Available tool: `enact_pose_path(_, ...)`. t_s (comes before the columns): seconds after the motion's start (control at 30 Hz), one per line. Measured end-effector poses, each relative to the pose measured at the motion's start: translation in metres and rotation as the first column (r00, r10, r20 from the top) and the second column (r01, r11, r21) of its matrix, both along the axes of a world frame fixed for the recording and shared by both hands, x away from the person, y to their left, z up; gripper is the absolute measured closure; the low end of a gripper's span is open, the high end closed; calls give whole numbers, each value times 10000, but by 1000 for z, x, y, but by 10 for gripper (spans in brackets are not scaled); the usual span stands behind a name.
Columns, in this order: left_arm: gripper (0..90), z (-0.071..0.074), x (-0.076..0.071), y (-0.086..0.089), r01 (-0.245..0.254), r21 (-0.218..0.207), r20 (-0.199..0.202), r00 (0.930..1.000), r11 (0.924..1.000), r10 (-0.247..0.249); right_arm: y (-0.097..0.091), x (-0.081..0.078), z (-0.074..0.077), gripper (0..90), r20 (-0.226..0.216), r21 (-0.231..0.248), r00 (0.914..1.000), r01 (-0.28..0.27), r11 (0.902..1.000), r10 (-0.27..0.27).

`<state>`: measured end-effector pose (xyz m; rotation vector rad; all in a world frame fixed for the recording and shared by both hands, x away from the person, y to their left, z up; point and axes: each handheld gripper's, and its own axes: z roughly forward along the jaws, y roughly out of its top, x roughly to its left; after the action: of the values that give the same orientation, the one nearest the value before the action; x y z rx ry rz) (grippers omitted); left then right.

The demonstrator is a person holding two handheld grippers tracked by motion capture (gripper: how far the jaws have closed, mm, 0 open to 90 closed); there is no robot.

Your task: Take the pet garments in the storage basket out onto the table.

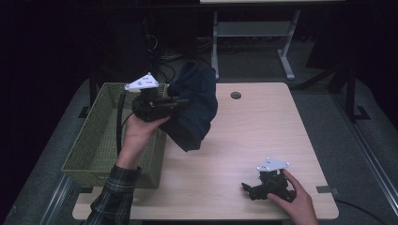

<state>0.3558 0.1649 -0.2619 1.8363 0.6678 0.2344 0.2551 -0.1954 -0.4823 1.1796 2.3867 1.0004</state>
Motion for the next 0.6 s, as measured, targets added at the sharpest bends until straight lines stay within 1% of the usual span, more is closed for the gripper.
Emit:
enact_pose_path(0.07,763,-4,2,-9,151,27,-81,9999,9999,-151,0,0,0,0,-2,1,10000,2,10000,-2)
enact_pose_path(0.27,763,-17,6,-35,631,387,-303,9976,9973,-619,0,0,0,0,0,3,10000,3,10000,-3)
enact_pose_path(0.47,764,-32,11,-55,850,657,-495,9954,9942,-818,0,0,0,0,-1,0,10000,3,10000,-3)
enact_pose_path(0.6,763,-41,15,-68,937,727,-615,9941,9929,-893,0,0,0,0,-5,0,10000,5,10000,-5)
